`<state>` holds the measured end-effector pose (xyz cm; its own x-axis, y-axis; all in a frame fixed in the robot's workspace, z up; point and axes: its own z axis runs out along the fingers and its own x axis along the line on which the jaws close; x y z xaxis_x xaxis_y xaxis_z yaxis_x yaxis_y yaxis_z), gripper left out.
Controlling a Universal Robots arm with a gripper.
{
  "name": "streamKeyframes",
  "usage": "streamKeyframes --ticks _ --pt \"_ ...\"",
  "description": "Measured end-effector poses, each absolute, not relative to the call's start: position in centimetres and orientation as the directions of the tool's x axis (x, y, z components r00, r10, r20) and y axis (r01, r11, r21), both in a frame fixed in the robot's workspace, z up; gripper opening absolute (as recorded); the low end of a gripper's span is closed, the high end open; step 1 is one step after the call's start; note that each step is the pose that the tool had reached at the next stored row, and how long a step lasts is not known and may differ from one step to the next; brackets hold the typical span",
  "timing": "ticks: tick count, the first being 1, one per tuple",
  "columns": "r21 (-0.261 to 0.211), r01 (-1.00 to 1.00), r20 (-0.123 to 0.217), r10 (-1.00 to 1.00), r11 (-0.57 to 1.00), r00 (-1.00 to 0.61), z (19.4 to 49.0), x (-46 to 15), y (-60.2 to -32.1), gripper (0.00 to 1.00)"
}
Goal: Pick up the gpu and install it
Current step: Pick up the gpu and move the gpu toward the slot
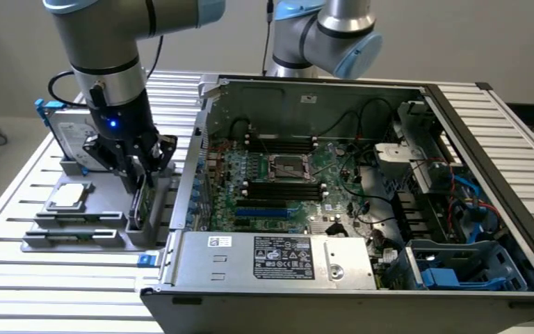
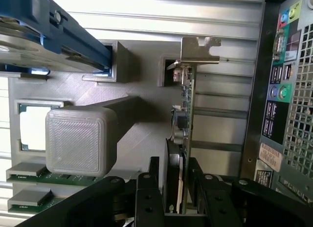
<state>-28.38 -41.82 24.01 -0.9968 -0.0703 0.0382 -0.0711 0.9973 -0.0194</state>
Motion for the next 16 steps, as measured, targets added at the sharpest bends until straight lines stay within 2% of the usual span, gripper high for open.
streamKeyframes --ticks 3,4,16 --pt "-0.019 -0.071 0.038 -0.070 0.997 -0.997 23.98 -28.38 -41.82 0.34" --pt "-0.019 -0.071 0.038 -0.070 0.997 -0.997 23.98 -28.38 -41.82 0.28" --pt "-0.019 -0.071 0.038 -0.070 0.997 -0.997 23.98 -28.38 -41.82 0.26"
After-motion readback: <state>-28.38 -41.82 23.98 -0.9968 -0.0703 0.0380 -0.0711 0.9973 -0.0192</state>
